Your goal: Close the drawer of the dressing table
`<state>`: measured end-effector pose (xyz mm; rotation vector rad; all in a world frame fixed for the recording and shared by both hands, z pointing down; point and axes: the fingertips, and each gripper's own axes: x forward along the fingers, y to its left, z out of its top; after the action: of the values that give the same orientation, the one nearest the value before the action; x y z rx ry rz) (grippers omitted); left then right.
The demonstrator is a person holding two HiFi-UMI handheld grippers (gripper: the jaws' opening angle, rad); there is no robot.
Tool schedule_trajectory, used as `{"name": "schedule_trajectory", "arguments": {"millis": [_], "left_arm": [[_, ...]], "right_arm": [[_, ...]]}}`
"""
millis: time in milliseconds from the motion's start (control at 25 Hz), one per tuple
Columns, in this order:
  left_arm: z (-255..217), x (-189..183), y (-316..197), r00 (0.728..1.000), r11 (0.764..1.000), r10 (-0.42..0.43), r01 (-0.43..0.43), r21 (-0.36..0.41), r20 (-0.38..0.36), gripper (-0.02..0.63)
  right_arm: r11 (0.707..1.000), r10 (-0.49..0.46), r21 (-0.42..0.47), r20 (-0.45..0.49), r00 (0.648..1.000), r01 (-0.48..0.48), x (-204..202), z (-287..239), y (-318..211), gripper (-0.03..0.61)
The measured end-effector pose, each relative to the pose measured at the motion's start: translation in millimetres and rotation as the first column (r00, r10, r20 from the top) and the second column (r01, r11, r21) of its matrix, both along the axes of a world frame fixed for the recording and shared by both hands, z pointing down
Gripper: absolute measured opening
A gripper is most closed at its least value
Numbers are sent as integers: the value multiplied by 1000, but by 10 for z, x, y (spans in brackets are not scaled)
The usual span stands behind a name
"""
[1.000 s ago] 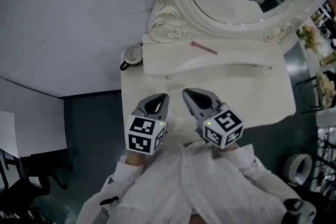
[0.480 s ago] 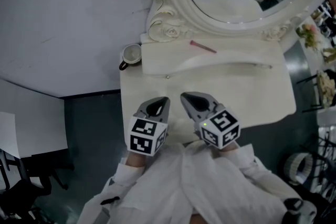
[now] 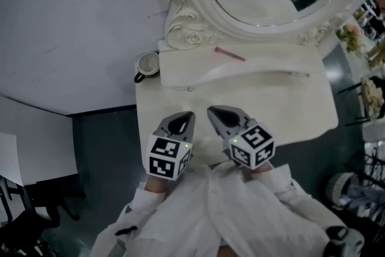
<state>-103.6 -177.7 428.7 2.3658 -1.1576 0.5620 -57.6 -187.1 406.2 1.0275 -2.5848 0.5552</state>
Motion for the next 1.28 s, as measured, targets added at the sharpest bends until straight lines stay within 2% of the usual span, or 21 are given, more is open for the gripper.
{"name": "schedule_trajectory", "arguments": {"millis": [480,1280], "left_arm": [[8,33,9,999,999,32,-32,-3,-4,8],[42,-1,-28,999,999,28,-29,-17,-20,8]], "right_arm": [[1000,18,-6,1,1000,-18,16,-4,-6,8],[999,0,-41,12,1000,1,-38,61,13,6]]}}
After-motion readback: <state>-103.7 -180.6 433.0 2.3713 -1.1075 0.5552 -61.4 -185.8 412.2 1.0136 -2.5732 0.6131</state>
